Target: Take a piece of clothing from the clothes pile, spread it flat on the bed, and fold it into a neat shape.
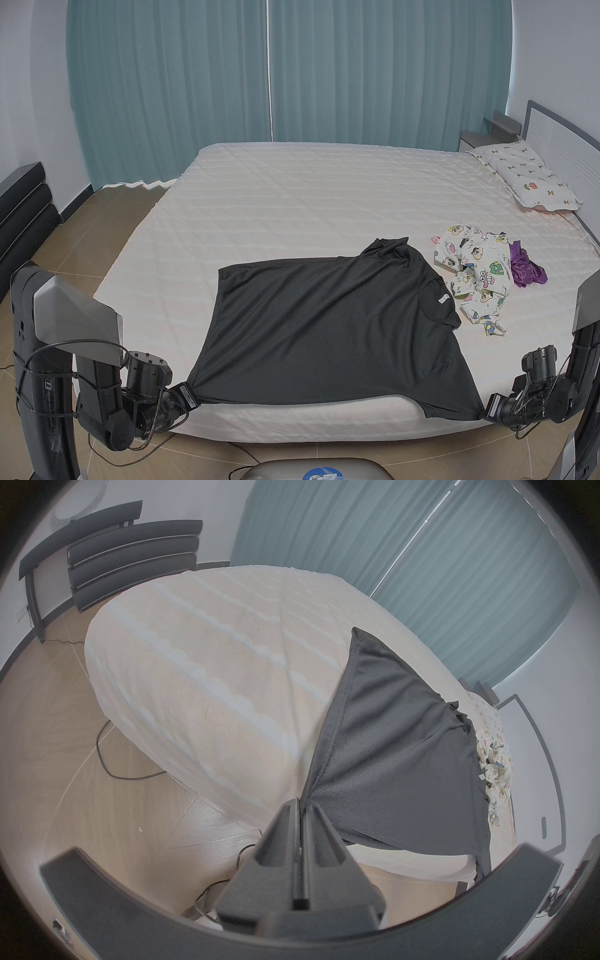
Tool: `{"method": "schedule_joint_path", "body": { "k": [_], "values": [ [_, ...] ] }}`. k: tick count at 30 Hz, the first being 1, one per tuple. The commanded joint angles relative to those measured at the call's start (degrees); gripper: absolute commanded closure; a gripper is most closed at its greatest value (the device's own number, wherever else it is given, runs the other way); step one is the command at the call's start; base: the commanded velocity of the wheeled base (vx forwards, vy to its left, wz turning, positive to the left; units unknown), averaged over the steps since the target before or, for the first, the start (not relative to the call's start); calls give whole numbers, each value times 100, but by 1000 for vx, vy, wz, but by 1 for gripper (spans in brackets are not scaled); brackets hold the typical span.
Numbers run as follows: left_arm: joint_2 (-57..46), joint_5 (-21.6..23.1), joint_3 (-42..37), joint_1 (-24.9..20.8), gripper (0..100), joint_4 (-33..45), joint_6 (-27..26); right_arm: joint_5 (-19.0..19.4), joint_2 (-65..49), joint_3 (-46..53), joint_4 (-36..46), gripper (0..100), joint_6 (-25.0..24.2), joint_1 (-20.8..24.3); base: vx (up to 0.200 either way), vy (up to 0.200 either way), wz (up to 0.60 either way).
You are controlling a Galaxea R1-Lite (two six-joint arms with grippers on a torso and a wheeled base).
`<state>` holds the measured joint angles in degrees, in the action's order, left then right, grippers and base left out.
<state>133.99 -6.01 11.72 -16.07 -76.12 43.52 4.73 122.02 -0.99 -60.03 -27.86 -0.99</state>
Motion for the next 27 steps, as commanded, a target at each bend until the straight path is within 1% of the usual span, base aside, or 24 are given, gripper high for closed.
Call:
{"method": "schedule_joint_path", "body": {
  "k": [1, 6, 13, 14, 17, 21, 22, 23, 24, 26, 27],
  "values": [
    [119, -5, -11, 7, 100, -35, -28, -104, -679, 99, 299, 100, -53, 354, 0, 0, 0],
    [84, -5, -161, -2, 100, -79, -72, -139, -978, 99, 633, 100, -176, 468, 0, 0, 0],
    [84, -49, -424, -2, 100, -79, -423, -411, -1048, 99, 1046, 100, -159, 468, 0, 0, 0],
    [84, -85, -424, -2, 100, -79, -441, -429, -1048, 99, 1072, 100, -150, 468, 0, 0, 0],
    [189, -410, -372, -37, 100, -79, -467, -517, -1092, 99, 1300, 100, -106, 468, 0, 0, 0],
    [312, -462, -363, -81, 100, -105, -467, -561, -1145, 99, 1353, 100, -62, 433, 0, 0, 0],
    [409, -462, -442, -204, 100, -360, -458, -631, -1250, 99, 1371, 100, 70, 318, 0, 0, 0],
    [409, -462, -442, -204, 100, -360, -458, -631, -1250, 99, 1371, 100, 70, 318, 0, 0, 0],
    [400, -454, -521, -301, 100, -492, -450, -745, -1277, 99, 1432, 100, 184, 204, 0, 0, 0],
    [409, -445, -539, -415, 100, -518, -432, -904, -1286, 99, 1687, 100, 377, 151, 0, 0, 0],
    [409, -454, -539, -432, 100, -518, -432, -921, -1294, 99, 1758, 100, 413, 143, 0, 0, 0]
  ]
}}
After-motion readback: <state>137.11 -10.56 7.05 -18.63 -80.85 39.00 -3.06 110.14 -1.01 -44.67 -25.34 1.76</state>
